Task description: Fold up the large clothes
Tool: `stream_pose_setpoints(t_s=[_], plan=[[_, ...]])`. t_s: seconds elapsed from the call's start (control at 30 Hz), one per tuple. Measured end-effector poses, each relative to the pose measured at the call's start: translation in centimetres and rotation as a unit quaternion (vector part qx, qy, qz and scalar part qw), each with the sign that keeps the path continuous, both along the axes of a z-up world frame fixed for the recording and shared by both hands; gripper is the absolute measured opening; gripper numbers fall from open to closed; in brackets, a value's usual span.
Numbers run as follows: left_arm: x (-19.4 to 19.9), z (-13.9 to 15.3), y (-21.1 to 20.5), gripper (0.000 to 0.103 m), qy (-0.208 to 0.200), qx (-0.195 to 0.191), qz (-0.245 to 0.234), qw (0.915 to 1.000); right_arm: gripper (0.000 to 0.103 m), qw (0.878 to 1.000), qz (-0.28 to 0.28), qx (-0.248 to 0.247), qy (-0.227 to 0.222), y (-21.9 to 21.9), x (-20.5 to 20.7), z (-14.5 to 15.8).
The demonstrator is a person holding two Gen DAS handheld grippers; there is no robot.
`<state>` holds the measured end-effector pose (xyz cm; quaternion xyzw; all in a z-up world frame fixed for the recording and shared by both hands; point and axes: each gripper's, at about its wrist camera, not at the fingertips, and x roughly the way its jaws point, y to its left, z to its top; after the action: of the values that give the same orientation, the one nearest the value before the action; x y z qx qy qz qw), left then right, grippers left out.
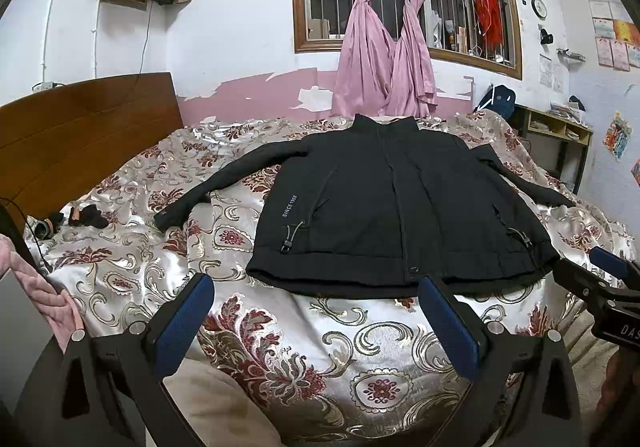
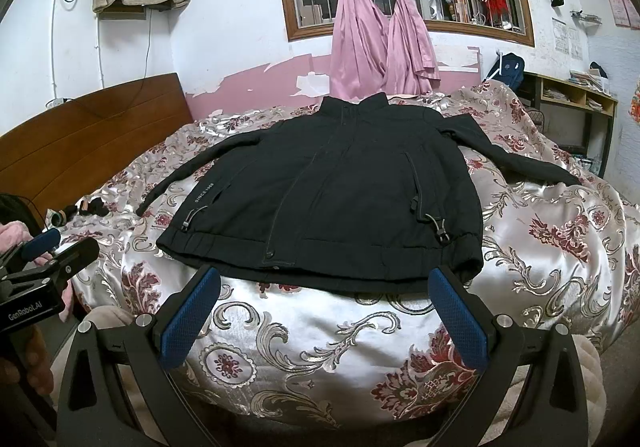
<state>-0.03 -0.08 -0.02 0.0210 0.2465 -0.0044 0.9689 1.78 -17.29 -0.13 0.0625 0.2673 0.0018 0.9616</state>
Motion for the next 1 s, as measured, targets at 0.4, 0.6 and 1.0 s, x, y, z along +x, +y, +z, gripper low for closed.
stream_pose_setpoints(t_s=[0.4, 0.6, 1.0], plan=[[-0.02, 0.01, 0.0, 0.103, -0.001, 0.001, 0.0, 1.0, 0.102, 1.0, 0.0, 0.001, 0.0, 0.05, 0.01, 0.05], [-0.03, 0.01, 0.0, 0.103, -0.002, 0.001, 0.0, 1.0, 0.102, 1.0, 0.0, 0.001, 0.0, 0.08, 0.02, 0.05], [-0.07, 0.0, -0.03, 0.103, -0.003, 0.001, 0.0, 1.0, 0.102, 1.0, 0.0, 0.001, -0.001, 0.25, 0.03, 0.08]])
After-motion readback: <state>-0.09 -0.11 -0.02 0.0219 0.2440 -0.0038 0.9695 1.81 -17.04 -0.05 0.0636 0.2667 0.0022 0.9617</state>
